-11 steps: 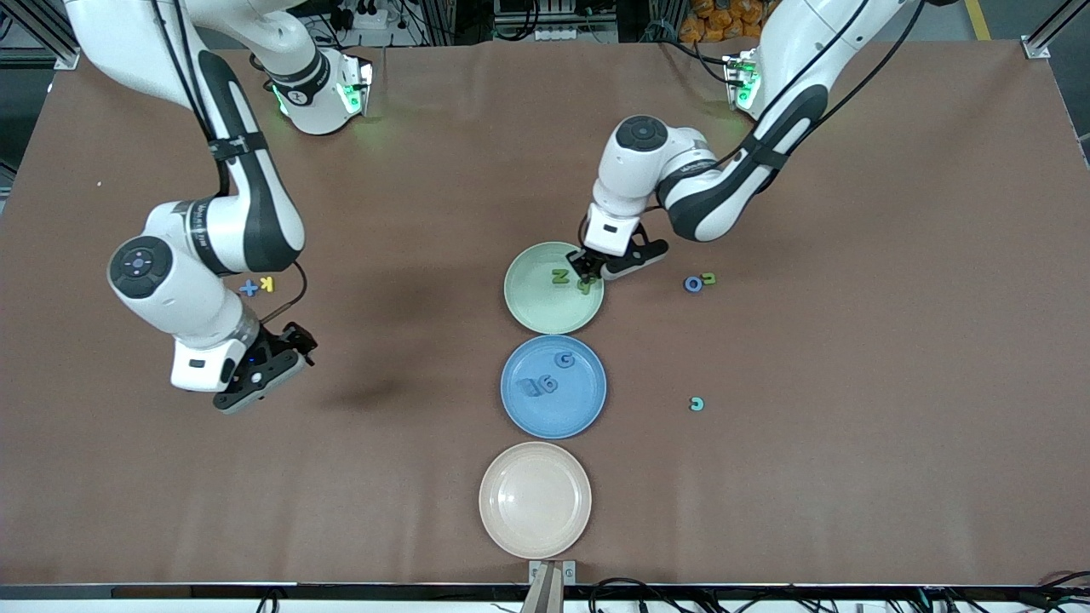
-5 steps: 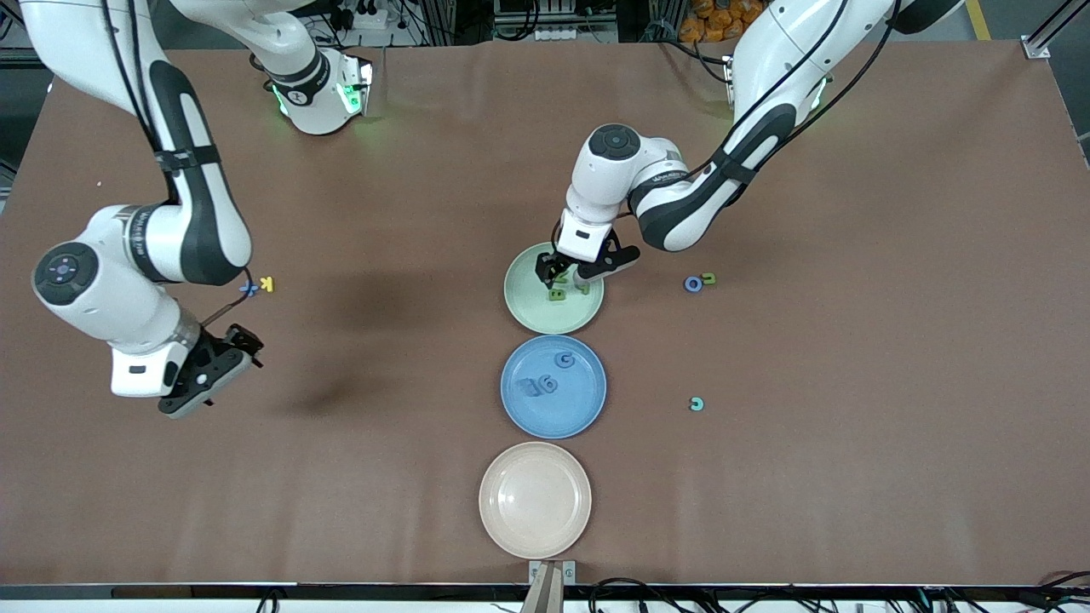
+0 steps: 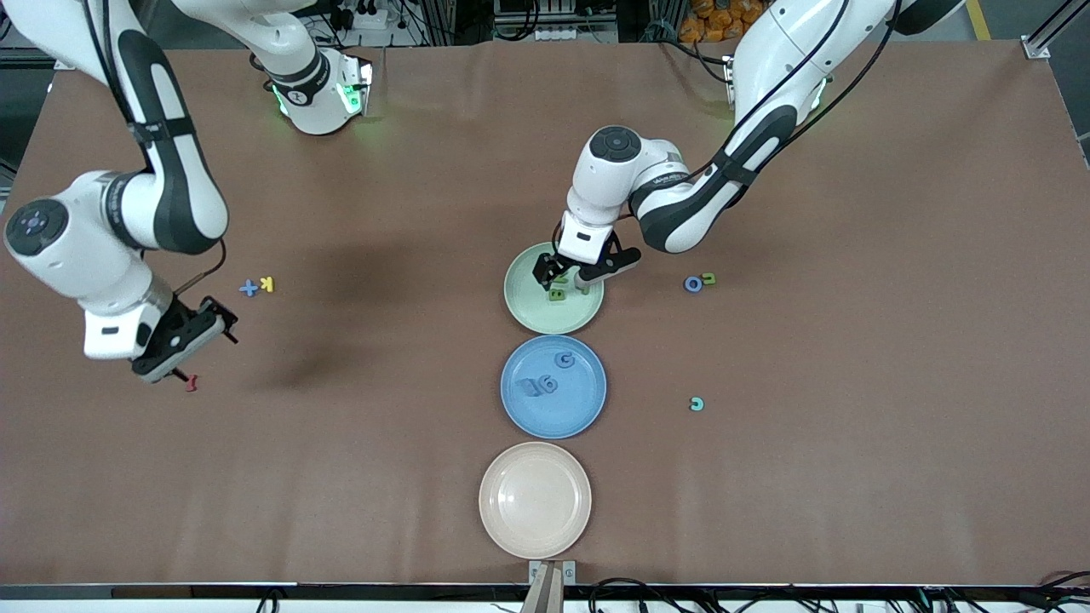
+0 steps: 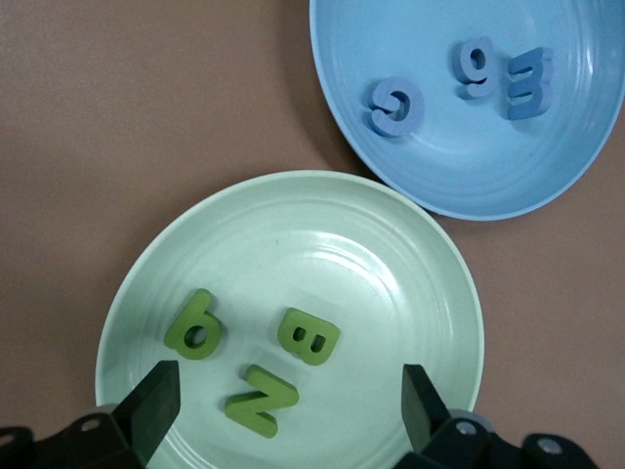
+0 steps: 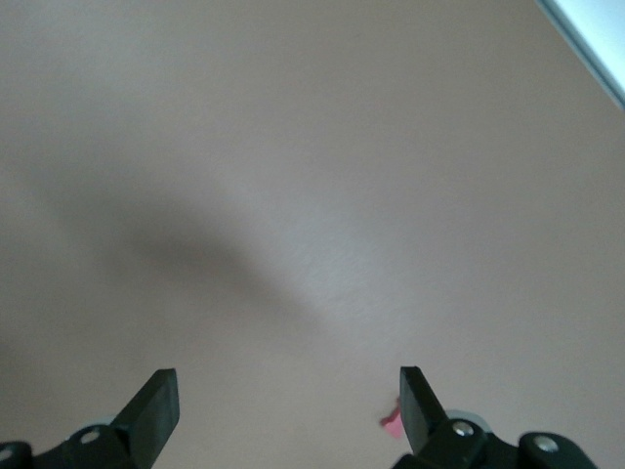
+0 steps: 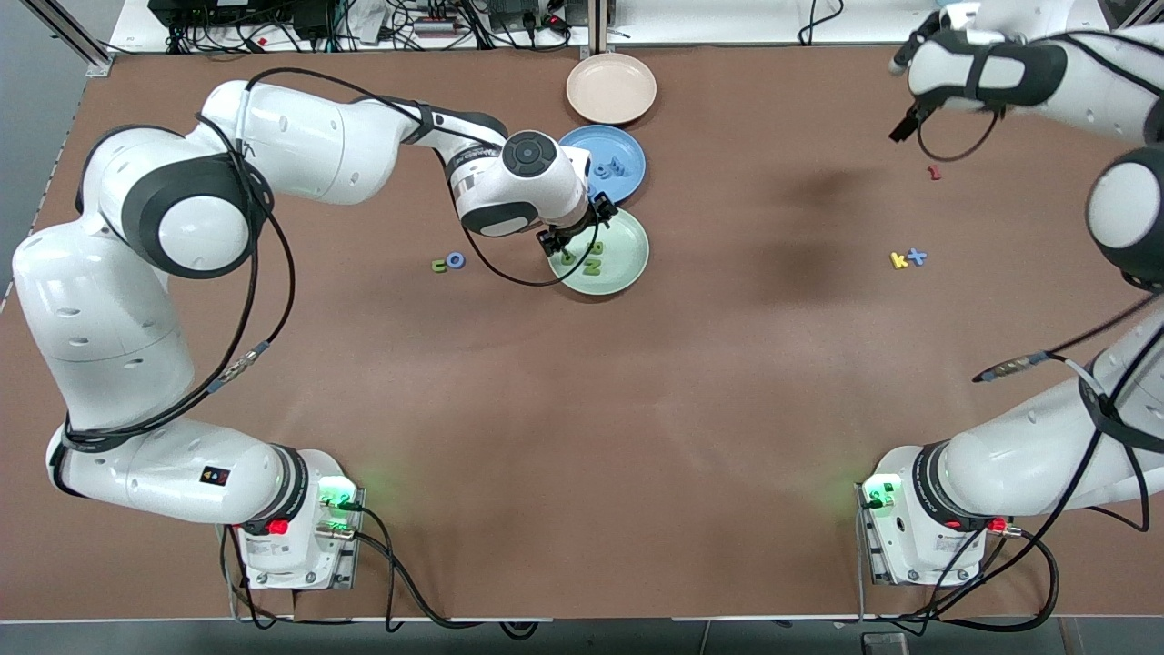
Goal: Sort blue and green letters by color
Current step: 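Move the right gripper over the blue x beside the yellow k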
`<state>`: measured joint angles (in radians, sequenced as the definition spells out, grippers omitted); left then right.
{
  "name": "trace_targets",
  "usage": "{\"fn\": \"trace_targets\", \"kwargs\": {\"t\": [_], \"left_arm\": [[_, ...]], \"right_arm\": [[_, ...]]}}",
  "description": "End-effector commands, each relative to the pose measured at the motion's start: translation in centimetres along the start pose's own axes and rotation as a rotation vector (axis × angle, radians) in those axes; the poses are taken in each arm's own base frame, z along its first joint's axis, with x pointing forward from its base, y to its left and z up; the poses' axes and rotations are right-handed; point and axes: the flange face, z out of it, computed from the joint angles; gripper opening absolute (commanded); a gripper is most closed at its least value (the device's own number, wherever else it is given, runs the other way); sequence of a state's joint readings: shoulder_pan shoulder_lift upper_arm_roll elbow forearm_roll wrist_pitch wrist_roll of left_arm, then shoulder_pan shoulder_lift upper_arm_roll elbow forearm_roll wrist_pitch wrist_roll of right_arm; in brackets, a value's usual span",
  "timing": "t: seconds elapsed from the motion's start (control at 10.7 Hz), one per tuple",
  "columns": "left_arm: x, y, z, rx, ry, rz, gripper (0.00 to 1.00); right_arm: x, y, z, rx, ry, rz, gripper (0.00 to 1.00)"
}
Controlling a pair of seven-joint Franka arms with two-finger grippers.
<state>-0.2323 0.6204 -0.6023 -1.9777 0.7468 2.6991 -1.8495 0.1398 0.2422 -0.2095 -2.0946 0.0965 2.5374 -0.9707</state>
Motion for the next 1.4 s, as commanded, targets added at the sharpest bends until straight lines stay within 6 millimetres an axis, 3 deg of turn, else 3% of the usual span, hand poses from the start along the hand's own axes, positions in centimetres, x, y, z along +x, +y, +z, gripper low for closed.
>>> {"fn": "trace_targets", "kwargs": {"t": [0.0, 0.28, 0.37, 0.56, 0.93, 1.31], "left_arm": [[0.3, 0.3, 0.0, -0.005, 0.015, 0.007, 1.0], [0.1, 0.3, 0.0, -0.006, 0.014, 0.009, 1.0], [0.1, 0.3, 0.0, -0.006, 0.014, 0.01, 1.0], [0.3, 0.2, 0.1, -0.004, 0.015, 0.008, 1.0], [0.1, 0.3, 0.1, -0.005, 0.015, 0.011, 1.0], [-0.1, 0.3, 0.1, -0.004, 0.014, 0.009, 1.0]], "right_arm": [[-3.6, -3.1, -0.9, -0.005, 0.024, -0.156, 1.0], [-4.7, -2.3, -0.8, -0.005, 0.016, -0.375, 1.0], [-4.8, -2.5, -0.6, 0.006, 0.012, -0.36, 1.0], [-7.2, -2.7, 1.1, 0.09, 0.03, -0.005, 1.0], [-10.6, -0.7, 0.9, 0.112, 0.002, 0.373, 1.0], [-12.6, 1.2, 0.2, 0.082, 0.0, 0.679, 1.0]]}}
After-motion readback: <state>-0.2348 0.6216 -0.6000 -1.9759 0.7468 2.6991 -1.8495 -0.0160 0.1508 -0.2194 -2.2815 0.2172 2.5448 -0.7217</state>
